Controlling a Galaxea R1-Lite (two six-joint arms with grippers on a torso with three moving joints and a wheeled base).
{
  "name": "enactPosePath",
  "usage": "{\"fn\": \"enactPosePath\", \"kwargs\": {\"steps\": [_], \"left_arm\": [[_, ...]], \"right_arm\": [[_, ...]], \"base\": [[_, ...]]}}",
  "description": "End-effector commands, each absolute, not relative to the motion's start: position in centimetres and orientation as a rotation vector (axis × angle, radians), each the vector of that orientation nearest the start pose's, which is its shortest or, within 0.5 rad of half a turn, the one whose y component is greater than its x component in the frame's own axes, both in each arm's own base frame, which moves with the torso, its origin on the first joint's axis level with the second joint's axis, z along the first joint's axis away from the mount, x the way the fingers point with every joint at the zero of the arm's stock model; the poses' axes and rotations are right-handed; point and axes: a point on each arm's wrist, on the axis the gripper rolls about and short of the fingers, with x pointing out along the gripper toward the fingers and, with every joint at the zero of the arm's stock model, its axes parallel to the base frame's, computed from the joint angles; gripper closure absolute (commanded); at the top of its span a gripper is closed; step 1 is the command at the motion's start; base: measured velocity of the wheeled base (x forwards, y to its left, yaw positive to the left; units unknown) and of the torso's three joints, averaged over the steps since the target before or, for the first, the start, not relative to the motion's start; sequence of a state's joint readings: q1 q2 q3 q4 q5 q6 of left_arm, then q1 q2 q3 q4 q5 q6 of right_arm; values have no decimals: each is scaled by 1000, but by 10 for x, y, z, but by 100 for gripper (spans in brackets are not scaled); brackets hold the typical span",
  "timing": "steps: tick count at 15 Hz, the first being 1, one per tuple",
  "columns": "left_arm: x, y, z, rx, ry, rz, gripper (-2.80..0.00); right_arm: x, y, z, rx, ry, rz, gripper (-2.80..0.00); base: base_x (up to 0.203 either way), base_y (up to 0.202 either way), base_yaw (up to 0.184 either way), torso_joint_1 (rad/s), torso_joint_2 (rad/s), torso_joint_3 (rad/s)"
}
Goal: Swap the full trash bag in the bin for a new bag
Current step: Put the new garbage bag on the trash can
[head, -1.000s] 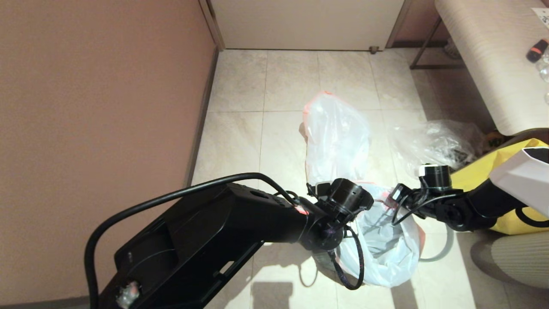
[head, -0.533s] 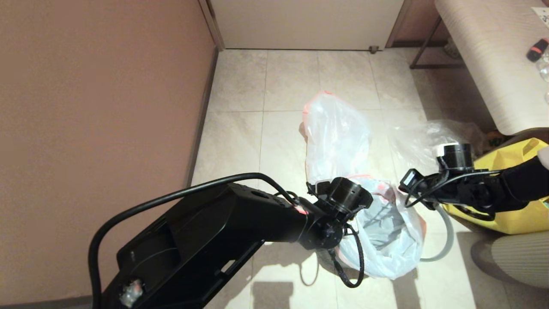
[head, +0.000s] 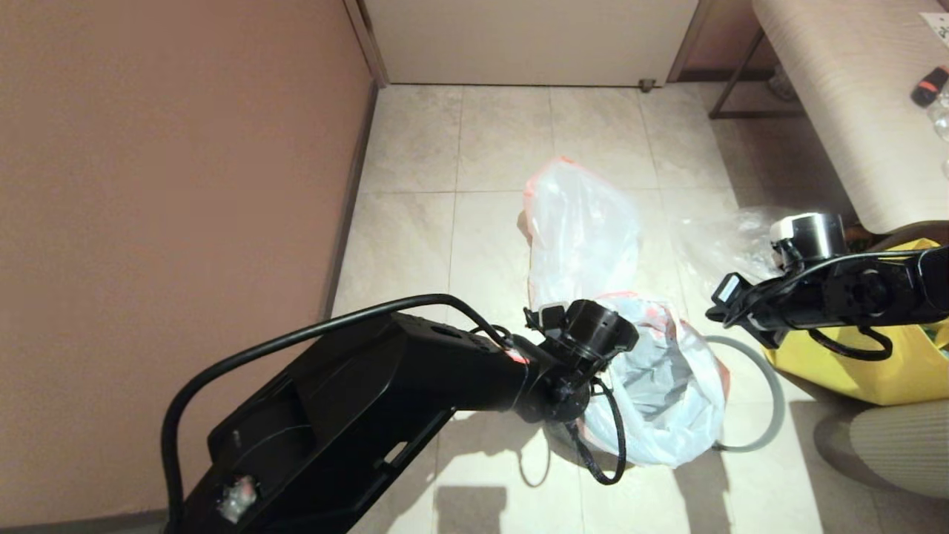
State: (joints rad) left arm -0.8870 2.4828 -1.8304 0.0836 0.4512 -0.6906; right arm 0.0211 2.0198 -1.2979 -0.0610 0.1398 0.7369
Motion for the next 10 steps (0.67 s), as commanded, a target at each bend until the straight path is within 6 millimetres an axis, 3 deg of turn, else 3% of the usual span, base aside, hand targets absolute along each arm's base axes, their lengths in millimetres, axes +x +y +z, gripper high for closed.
{"fn": "enactPosePath", "kwargs": {"steps": [1, 4, 8, 10], "left_arm": [[336, -371, 68, -200, 645, -121, 0], [367, -345, 77, -203, 594, -38, 0], [363, -350, 72, -190, 593, -36, 0], [357, -352, 81, -191, 587, -49, 0]], "right_arm": [[387, 11, 159, 748, 667, -84, 0], [387, 12, 158, 742, 676, -82, 0], [385, 19, 158, 735, 692, -70, 0], [383, 22, 159, 730, 707, -67, 0]], "base": [[0, 0, 0, 0, 0, 0], [0, 0, 0, 0, 0, 0], [0, 0, 0, 0, 0, 0], [0, 0, 0, 0, 0, 0]]}}
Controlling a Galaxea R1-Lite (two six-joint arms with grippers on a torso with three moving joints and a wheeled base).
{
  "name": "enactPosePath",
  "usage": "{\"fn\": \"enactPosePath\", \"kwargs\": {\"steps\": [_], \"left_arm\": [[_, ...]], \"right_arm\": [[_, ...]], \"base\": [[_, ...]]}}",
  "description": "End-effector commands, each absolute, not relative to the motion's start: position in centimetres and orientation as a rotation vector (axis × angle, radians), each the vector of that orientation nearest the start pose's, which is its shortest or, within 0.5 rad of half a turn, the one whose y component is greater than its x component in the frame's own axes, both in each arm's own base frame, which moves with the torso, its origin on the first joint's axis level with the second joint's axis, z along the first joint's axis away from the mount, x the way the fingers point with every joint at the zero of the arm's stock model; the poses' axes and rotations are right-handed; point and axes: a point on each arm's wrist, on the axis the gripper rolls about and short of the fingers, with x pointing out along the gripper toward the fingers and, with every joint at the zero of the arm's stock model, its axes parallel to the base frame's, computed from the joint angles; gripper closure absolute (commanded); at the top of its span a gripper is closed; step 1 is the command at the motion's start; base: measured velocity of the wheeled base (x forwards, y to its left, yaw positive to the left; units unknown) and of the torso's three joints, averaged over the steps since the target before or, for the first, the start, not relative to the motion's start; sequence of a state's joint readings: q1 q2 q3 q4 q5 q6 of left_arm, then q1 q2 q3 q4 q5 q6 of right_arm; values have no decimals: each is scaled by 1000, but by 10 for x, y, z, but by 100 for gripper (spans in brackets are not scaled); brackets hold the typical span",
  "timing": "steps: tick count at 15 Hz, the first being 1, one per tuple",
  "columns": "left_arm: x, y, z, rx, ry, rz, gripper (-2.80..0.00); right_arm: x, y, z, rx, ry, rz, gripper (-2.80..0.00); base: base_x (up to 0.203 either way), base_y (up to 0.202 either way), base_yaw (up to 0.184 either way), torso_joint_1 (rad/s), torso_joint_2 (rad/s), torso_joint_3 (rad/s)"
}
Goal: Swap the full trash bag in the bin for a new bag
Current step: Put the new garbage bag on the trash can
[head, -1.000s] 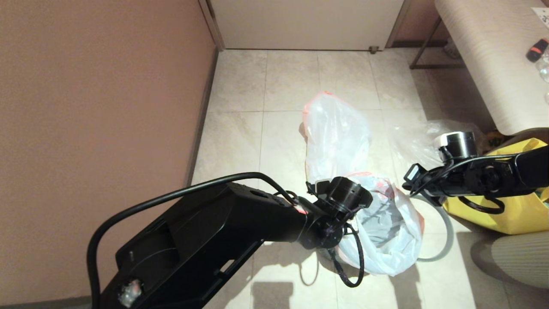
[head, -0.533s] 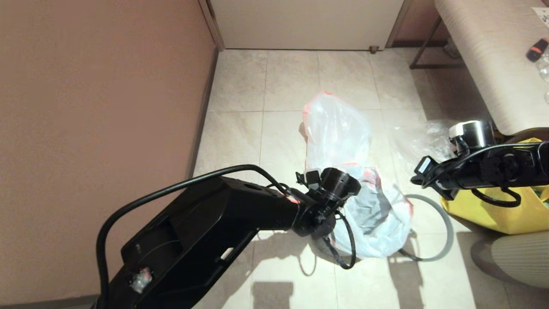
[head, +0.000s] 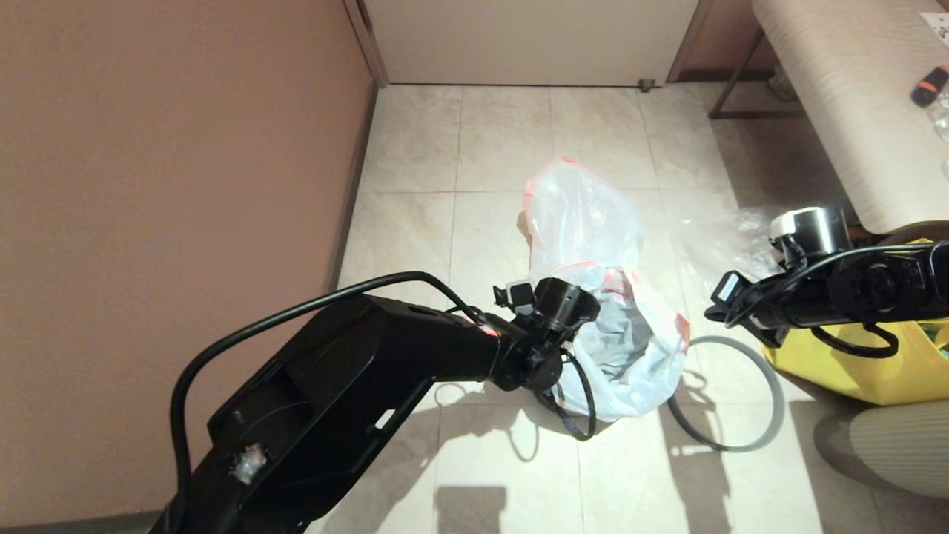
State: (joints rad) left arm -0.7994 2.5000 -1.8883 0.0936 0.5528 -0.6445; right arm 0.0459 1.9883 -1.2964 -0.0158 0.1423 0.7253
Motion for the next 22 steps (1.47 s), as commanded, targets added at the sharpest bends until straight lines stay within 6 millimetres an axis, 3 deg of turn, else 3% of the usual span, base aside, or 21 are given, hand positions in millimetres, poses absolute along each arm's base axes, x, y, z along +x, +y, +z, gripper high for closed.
{"fn": "enactPosePath", "kwargs": {"steps": [1, 4, 6, 7, 11, 14, 16, 19, 21, 22], "left_arm": [[352, -352, 88, -185, 584, -59, 0], [323, -349, 131, -158, 567, -114, 0], [320, -350, 124, -129, 586, -112, 0], [323, -352, 113, -116, 600, -105, -280], [331, -354, 86, -76, 640, -90, -280], [336, -348, 58, 60, 694, -93, -280], [329, -341, 46, 163, 739, -102, -280], [324, -337, 37, 238, 781, -124, -280], [333, -333, 24, 254, 798, -108, -280], [338, -334, 30, 228, 782, -104, -280]], "right_arm": [[381, 25, 162, 728, 710, -58, 0], [378, 29, 164, 723, 716, -52, 0], [378, 29, 164, 723, 717, -52, 0], [378, 29, 164, 723, 717, -52, 0], [379, 29, 162, 722, 721, -53, 0], [380, 28, 162, 722, 723, -55, 0], [380, 28, 161, 722, 725, -56, 0], [381, 28, 159, 721, 727, -59, 0], [381, 28, 159, 721, 727, -59, 0], [381, 28, 158, 720, 730, -60, 0]], "base": [[0, 0, 0, 0, 0, 0], [0, 0, 0, 0, 0, 0], [0, 0, 0, 0, 0, 0], [0, 0, 0, 0, 0, 0], [0, 0, 0, 0, 0, 0], [0, 0, 0, 0, 0, 0], [0, 0, 0, 0, 0, 0], [0, 0, 0, 0, 0, 0], [0, 0, 0, 0, 0, 0], [0, 0, 0, 0, 0, 0]]}}
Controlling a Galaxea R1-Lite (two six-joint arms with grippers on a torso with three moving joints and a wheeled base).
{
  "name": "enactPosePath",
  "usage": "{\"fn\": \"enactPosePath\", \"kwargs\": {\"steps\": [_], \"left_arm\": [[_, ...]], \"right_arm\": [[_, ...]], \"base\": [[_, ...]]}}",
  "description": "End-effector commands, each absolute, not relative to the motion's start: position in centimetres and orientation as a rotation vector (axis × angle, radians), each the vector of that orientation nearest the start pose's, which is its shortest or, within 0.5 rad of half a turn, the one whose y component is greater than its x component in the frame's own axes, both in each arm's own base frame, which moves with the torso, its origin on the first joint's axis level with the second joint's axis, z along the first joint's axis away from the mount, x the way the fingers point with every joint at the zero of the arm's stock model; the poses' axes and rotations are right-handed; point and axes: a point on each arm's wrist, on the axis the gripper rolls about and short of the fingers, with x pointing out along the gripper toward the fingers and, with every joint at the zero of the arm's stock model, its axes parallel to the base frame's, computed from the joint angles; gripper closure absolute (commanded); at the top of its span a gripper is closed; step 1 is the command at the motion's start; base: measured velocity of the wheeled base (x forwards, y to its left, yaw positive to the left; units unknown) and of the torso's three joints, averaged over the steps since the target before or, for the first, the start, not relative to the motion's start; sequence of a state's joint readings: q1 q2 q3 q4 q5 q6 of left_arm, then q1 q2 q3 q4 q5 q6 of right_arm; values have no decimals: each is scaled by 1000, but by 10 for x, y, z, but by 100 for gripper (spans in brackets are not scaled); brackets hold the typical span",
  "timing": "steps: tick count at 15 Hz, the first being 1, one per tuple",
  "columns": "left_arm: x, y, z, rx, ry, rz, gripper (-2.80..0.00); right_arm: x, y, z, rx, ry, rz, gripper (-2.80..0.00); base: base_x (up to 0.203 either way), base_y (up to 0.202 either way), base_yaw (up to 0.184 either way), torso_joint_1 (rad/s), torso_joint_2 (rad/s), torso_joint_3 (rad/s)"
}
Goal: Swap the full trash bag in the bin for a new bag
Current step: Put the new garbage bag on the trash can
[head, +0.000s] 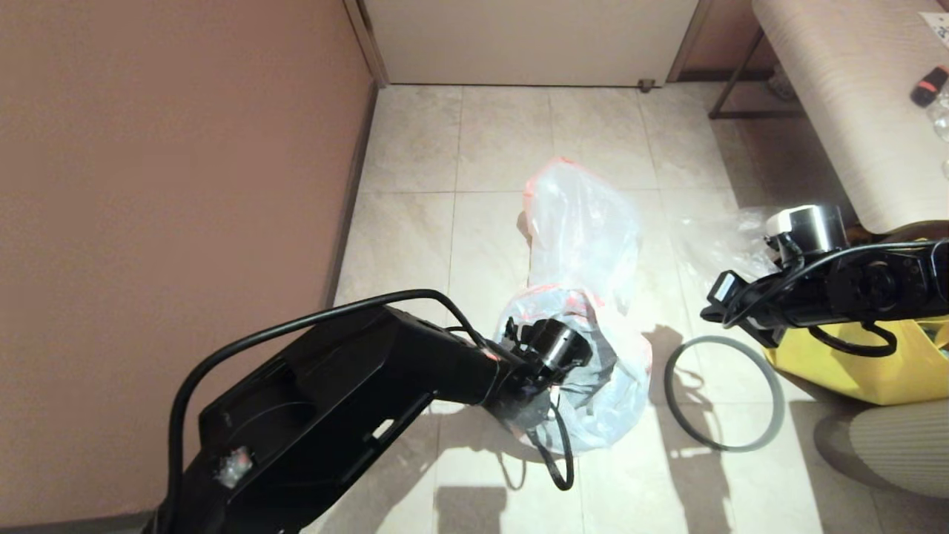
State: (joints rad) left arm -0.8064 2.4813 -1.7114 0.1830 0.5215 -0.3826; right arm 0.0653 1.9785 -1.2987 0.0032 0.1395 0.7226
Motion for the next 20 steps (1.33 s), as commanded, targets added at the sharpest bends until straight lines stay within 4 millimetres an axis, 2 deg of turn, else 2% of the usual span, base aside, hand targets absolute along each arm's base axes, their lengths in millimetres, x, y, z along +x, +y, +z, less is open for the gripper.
{"fn": "enactPosePath", "kwargs": {"steps": [1, 3, 5, 7, 10, 11, 14, 15, 16, 17, 20], "left_arm": [[338, -332, 42, 210, 767, -109, -280], [326, -323, 79, 173, 743, -150, -280], [312, -317, 103, 156, 735, -195, -280], [301, -310, 108, 215, 792, -198, -280], [292, -297, 97, 366, 944, -173, -280], [292, -297, 99, 366, 942, -174, -280], [289, -294, 121, 323, 898, -183, -280], [288, -292, 128, 309, 885, -184, 0], [288, -291, 132, 299, 877, -185, 0], [286, -286, 149, 268, 846, -189, 0], [273, -256, 214, 132, 734, -232, 0]], "right_arm": [[381, 28, 159, 720, 728, -60, 0], [381, 28, 158, 710, 730, -58, 0], [381, 29, 158, 707, 733, -56, 0], [381, 29, 158, 707, 733, -56, 0], [381, 29, 157, 705, 734, -58, 0], [381, 29, 158, 704, 733, -56, 0], [380, 32, 158, 701, 737, -48, 0], [377, 40, 160, 693, 749, -33, 0], [374, 44, 162, 689, 761, -26, 0], [366, 60, 167, 672, 783, 14, 0], [352, 124, 182, 594, 811, 190, 0]], "base": [[0, 0, 0, 0, 0, 0], [0, 0, 0, 0, 0, 0], [0, 0, 0, 0, 0, 0], [0, 0, 0, 0, 0, 0], [0, 0, 0, 0, 0, 0], [0, 0, 0, 0, 0, 0], [0, 0, 0, 0, 0, 0], [0, 0, 0, 0, 0, 0], [0, 0, 0, 0, 0, 0], [0, 0, 0, 0, 0, 0], [0, 0, 0, 0, 0, 0]]}}
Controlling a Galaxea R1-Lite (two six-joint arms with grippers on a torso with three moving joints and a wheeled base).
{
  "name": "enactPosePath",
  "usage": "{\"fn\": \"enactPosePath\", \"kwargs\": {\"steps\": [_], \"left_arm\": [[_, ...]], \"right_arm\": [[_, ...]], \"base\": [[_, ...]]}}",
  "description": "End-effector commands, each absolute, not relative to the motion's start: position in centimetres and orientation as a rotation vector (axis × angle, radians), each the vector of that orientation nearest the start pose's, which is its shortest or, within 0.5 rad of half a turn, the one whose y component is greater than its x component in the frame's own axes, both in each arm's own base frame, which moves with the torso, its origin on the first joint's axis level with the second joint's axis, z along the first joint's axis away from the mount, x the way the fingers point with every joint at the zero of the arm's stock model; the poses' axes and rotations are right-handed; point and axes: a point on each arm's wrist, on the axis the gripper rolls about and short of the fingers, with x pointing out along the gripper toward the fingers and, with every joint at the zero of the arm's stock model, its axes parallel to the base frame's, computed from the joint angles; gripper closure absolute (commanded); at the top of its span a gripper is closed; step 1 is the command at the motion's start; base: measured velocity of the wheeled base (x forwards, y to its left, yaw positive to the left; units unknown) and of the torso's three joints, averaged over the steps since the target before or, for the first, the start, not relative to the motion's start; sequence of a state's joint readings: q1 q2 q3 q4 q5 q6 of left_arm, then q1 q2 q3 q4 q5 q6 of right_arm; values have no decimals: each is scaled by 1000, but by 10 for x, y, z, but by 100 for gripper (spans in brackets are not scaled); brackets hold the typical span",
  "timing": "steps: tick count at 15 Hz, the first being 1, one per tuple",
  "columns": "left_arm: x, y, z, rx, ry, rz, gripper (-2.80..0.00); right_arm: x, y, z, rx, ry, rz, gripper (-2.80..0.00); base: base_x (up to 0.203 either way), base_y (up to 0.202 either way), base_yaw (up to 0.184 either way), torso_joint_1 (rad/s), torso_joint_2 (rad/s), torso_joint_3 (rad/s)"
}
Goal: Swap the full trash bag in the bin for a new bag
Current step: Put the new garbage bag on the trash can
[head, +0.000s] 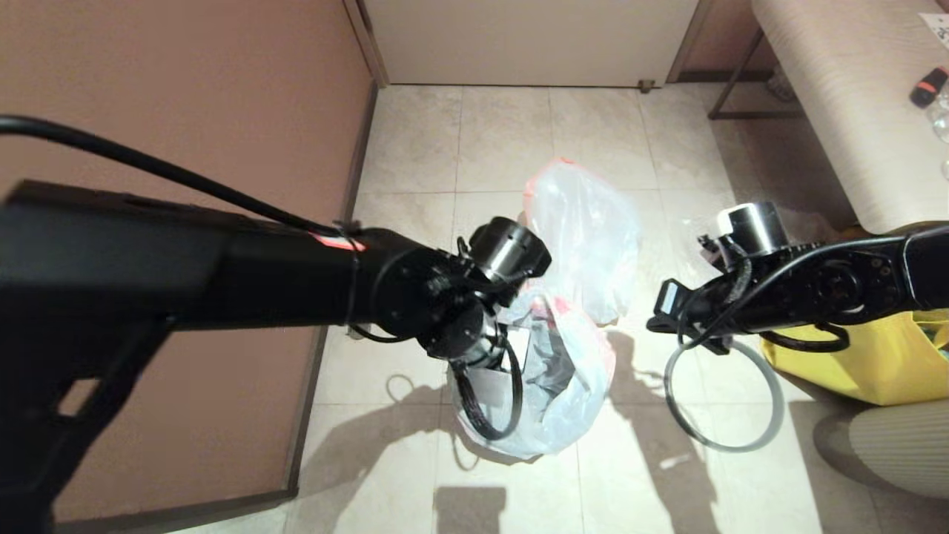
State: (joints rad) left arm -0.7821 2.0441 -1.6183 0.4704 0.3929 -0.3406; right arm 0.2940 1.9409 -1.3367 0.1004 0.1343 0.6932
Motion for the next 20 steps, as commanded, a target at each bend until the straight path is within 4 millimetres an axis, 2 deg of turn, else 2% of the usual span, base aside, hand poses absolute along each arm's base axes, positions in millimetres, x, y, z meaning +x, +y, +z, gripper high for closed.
{"fn": "enactPosePath", "kwargs": {"steps": [1, 2, 5, 7, 9, 11, 13, 16, 19, 20], "left_arm": [[267, -246, 231, 93, 710, -260, 0], [261, -237, 245, 62, 687, -281, 0], [252, -215, 271, 7, 631, -281, 0], [252, -210, 275, -3, 619, -265, 0], [246, -201, 287, -25, 585, -267, 0], [244, -199, 289, -28, 580, -267, 0], [243, -198, 293, -34, 570, -267, 0], [239, -197, 295, -35, 562, -273, 0], [236, -193, 300, -44, 548, -272, 0], [234, -191, 303, -49, 540, -273, 0]], "right_arm": [[353, 144, 193, 560, 800, 244, 0], [355, 164, 198, 516, 814, 273, 0], [372, 218, 171, 383, 893, 275, 0], [374, 246, 155, 313, 953, 279, 0], [377, 271, 127, 239, 1016, 255, 0], [373, 295, 103, 144, 1024, 272, 0], [372, 307, 90, 86, 1000, 300, 0], [385, 320, 63, 7, 903, 385, 0], [397, 326, 23, -180, 832, 434, 0], [403, 326, 3, -240, 806, 421, 0]], "base": [[0, 0, 0, 0, 0, 0], [0, 0, 0, 0, 0, 0], [0, 0, 0, 0, 0, 0], [0, 0, 0, 0, 0, 0], [0, 0, 0, 0, 0, 0], [0, 0, 0, 0, 0, 0], [0, 0, 0, 0, 0, 0], [0, 0, 0, 0, 0, 0], [0, 0, 0, 0, 0, 0], [0, 0, 0, 0, 0, 0]]}}
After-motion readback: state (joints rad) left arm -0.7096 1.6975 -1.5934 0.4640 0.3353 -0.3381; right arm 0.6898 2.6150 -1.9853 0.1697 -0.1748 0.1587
